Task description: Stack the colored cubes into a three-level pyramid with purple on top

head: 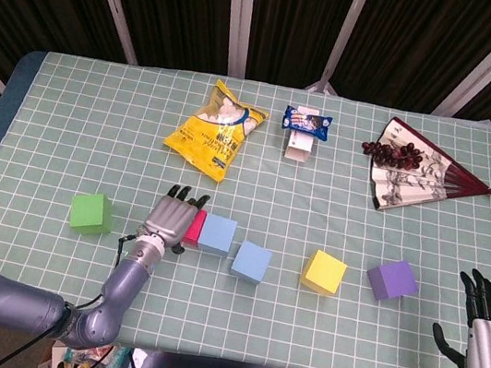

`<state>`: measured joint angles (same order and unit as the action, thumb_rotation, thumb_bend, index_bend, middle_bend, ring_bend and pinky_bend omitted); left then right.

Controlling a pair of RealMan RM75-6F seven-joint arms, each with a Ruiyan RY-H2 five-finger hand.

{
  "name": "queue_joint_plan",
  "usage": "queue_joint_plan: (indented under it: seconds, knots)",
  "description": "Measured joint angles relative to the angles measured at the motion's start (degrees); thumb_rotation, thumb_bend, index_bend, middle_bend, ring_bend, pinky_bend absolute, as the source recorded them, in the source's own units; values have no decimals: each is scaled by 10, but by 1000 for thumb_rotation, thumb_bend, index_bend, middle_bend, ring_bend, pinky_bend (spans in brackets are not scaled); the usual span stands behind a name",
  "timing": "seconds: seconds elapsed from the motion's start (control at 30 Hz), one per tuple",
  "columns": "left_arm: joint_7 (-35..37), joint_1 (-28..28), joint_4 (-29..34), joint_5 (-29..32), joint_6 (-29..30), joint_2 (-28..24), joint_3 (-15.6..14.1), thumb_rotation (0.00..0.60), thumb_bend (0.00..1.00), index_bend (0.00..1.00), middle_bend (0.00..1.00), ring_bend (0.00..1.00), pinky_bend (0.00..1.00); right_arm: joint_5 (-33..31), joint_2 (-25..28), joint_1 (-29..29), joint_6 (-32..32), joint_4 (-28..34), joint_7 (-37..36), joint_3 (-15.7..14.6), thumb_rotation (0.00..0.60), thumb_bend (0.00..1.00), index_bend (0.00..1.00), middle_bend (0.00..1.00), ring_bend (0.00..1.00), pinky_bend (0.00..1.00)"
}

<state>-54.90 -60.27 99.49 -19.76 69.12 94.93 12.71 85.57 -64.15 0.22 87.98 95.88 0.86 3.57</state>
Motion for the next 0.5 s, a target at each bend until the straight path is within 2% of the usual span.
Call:
queue_joint_plan:
  seconds: [0.37,0.5]
  knots:
    - [0,-3,-3,3,2,6,-4,600,91,0,234,3,37,-1,1,0,-1,0,0,0,600,347,0,0,0,0]
    - [0,-4,-5,2,5,7,-4,600,91,0,158,3,37,-1,1,0,-1,1,0,0,600,347,0,0,0,0]
